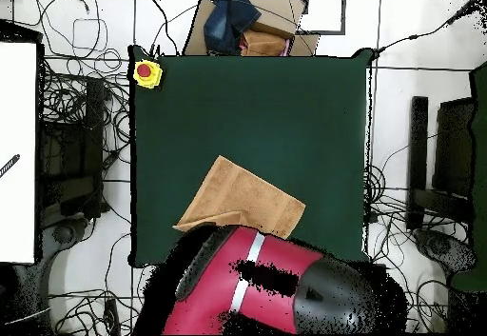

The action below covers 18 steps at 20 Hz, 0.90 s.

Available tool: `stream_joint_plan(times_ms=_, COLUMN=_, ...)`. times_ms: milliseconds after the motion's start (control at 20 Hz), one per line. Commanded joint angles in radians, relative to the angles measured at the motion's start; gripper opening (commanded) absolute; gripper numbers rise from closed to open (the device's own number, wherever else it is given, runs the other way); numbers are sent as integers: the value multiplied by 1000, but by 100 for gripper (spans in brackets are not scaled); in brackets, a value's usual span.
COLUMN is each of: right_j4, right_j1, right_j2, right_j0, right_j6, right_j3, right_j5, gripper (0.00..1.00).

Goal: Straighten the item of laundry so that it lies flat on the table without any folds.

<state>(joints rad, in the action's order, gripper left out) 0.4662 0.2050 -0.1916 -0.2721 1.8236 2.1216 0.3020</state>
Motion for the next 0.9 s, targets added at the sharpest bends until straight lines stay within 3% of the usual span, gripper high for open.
stream_joint_plan(times_ms=50, right_j4=21, right_j1=362, right_j2=96, right_j0=-12, right_j6=23, right_j3=83, right_j5=-314, gripper=0)
stream_joint_plan(times_ms=250, right_j4=2, right_j1=492, right_j2=187, right_j0=-65, right_j6=25, right_j3=107, right_j5=-403, gripper=0)
stream_joint_plan(times_ms=350, right_j4=6, right_j1=525, right_j2=218, right_j0=-87, right_j6=62, right_j3=116, right_j5=-352, gripper=0)
stream_joint_plan(times_ms=500, right_j4=-2, right_j1=479, right_j2=203, right_j0=-82, right_j6=160, right_j3=104, right_j5=-166, gripper=0)
stream_joint_plan(times_ms=700, right_j4=-112, right_j1=316, right_j2=54, right_j0=59, right_j6=236, right_j3=24, right_j5=155, gripper=0)
stream_joint_plan(times_ms=900, right_j4=-182, right_j1=270, right_j2=26, right_j0=99, right_j6=213, right_j3=-5, right_j5=237, gripper=0)
